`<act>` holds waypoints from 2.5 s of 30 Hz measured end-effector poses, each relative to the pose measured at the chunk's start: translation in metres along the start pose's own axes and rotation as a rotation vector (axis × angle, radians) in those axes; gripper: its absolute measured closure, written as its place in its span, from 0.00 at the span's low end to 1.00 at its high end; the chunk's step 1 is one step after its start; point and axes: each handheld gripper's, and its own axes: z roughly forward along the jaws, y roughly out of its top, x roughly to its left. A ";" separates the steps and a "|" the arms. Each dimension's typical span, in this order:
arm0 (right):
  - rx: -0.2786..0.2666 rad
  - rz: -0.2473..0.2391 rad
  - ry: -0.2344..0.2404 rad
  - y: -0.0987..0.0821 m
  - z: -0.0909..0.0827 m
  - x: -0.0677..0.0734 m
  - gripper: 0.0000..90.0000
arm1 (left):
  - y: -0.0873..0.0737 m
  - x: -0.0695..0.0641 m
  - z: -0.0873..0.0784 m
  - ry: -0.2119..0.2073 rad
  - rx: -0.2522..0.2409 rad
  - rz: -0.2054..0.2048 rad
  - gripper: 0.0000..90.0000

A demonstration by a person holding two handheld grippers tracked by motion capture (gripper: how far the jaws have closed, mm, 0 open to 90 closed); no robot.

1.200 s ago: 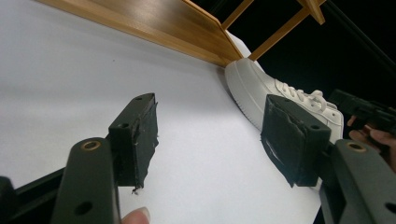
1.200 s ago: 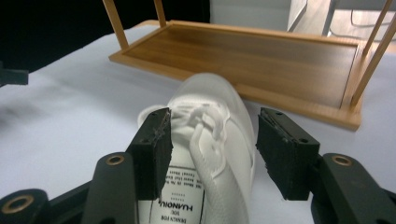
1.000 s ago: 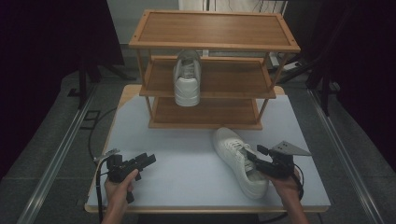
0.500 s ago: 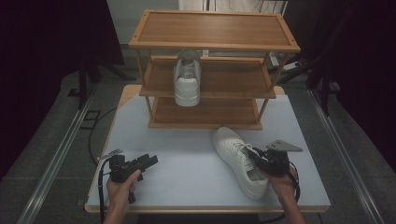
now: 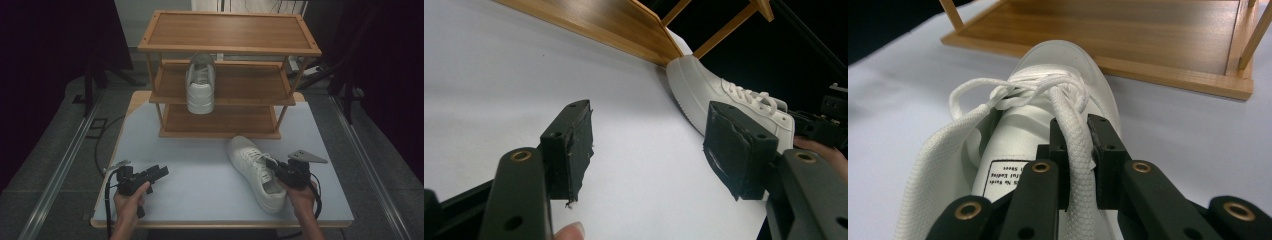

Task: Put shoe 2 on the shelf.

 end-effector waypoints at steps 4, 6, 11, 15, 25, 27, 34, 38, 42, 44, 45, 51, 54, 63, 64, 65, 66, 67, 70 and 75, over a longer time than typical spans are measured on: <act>-0.044 0.055 0.029 0.001 -0.006 0.001 0.91 | 0.000 0.000 0.000 0.002 0.001 -0.003 0.40; -0.068 0.080 0.044 0.001 -0.009 0.004 0.91 | 0.000 0.000 0.000 0.001 0.001 -0.004 0.40; -0.115 0.104 0.081 0.005 -0.015 0.013 0.91 | 0.000 0.001 0.000 0.000 0.001 -0.005 0.40; -0.143 0.114 0.102 0.008 -0.019 0.020 0.91 | 0.000 0.001 -0.001 0.001 0.000 -0.007 0.40; -0.228 0.124 0.150 0.018 -0.036 0.037 0.92 | 0.000 0.004 -0.003 0.000 -0.008 -0.017 0.41; -0.244 0.125 0.156 0.020 -0.040 0.039 0.92 | 0.001 0.004 -0.003 0.001 -0.007 -0.018 0.41; -0.314 0.115 0.184 0.027 -0.054 0.048 0.92 | 0.001 0.002 -0.004 -0.004 -0.012 -0.016 0.41; -0.347 0.124 0.197 0.033 -0.060 0.051 0.92 | 0.002 0.001 -0.004 -0.004 -0.013 -0.015 0.41; -0.373 0.120 0.201 0.039 -0.064 0.051 0.92 | 0.002 0.000 -0.005 -0.009 -0.015 -0.009 0.41; -0.389 0.127 0.202 0.042 -0.066 0.051 0.92 | 0.002 0.000 -0.004 -0.010 -0.013 -0.007 0.41; -0.397 0.130 0.201 0.044 -0.066 0.051 0.92 | 0.002 0.001 -0.004 -0.010 -0.013 -0.007 0.41; -0.421 0.148 0.194 0.055 -0.067 0.049 0.92 | 0.003 0.000 -0.002 -0.010 -0.013 -0.011 0.41; -0.424 0.158 0.185 0.061 -0.067 0.049 0.92 | 0.002 0.000 -0.001 -0.013 -0.006 -0.008 0.41; -0.466 0.181 0.154 0.079 -0.065 0.050 0.92 | 0.002 0.001 -0.001 -0.011 -0.003 -0.012 0.41; -0.471 0.182 0.150 0.082 -0.064 0.050 0.92 | 0.002 0.001 -0.001 -0.012 -0.003 -0.012 0.41; -0.473 0.181 0.148 0.084 -0.064 0.050 0.92 | 0.002 0.001 -0.001 -0.013 -0.002 -0.011 0.41; -0.475 0.181 0.144 0.087 -0.063 0.050 0.92 | 0.002 0.001 -0.001 -0.013 -0.001 -0.011 0.41; -0.477 0.183 0.139 0.090 -0.063 0.051 0.92 | 0.002 0.001 -0.001 -0.013 -0.001 -0.012 0.41; -0.487 0.185 0.126 0.100 -0.060 0.050 0.92 | 0.001 0.001 0.000 -0.014 0.002 -0.016 0.41; -0.494 0.187 0.091 0.119 -0.054 0.049 0.92 | 0.001 0.001 0.001 -0.015 0.007 -0.012 0.41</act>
